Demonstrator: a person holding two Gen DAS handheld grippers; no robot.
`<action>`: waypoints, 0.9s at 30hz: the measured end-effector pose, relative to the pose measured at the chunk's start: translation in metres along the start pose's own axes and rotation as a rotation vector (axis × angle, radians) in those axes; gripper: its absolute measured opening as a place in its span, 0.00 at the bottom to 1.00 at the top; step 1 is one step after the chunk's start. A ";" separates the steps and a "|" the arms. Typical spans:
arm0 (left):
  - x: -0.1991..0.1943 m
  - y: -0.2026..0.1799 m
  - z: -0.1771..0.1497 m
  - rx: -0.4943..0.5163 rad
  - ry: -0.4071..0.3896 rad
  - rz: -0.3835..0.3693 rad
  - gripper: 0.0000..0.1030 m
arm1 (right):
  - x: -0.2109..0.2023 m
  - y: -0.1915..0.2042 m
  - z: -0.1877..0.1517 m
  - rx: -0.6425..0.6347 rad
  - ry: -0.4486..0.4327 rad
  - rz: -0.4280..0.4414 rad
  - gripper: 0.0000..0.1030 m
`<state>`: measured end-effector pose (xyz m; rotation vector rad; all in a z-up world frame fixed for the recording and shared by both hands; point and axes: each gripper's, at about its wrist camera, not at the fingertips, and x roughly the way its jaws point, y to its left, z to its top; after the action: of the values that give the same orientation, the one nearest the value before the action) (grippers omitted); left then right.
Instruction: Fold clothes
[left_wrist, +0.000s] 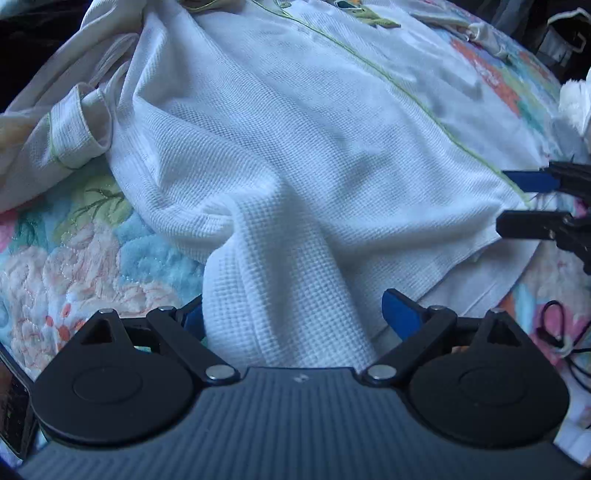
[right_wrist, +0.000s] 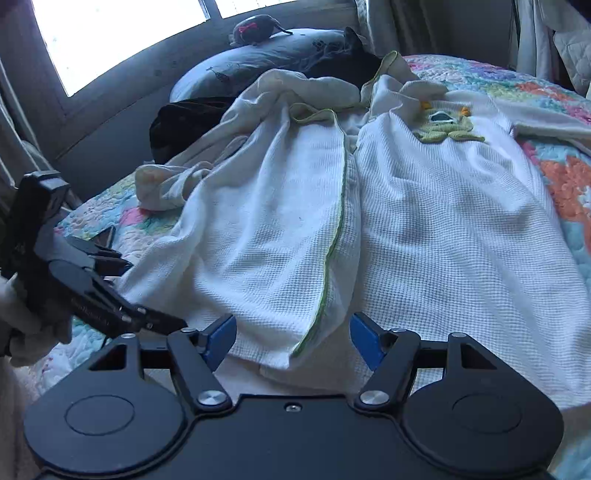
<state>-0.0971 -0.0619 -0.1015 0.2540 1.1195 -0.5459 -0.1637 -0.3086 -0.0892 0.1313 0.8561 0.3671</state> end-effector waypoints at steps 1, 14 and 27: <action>0.005 -0.004 -0.002 0.018 -0.009 0.029 1.00 | 0.010 -0.002 -0.001 -0.015 0.011 -0.010 0.43; -0.070 0.018 -0.031 -0.067 -0.153 0.094 0.09 | -0.040 -0.025 -0.011 0.207 -0.104 0.266 0.09; -0.089 0.048 -0.047 -0.235 -0.184 0.073 0.09 | -0.045 -0.037 -0.026 0.330 -0.129 0.334 0.07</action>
<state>-0.1371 0.0256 -0.0452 0.0393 0.9811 -0.3607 -0.2006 -0.3605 -0.0836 0.6035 0.7618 0.5216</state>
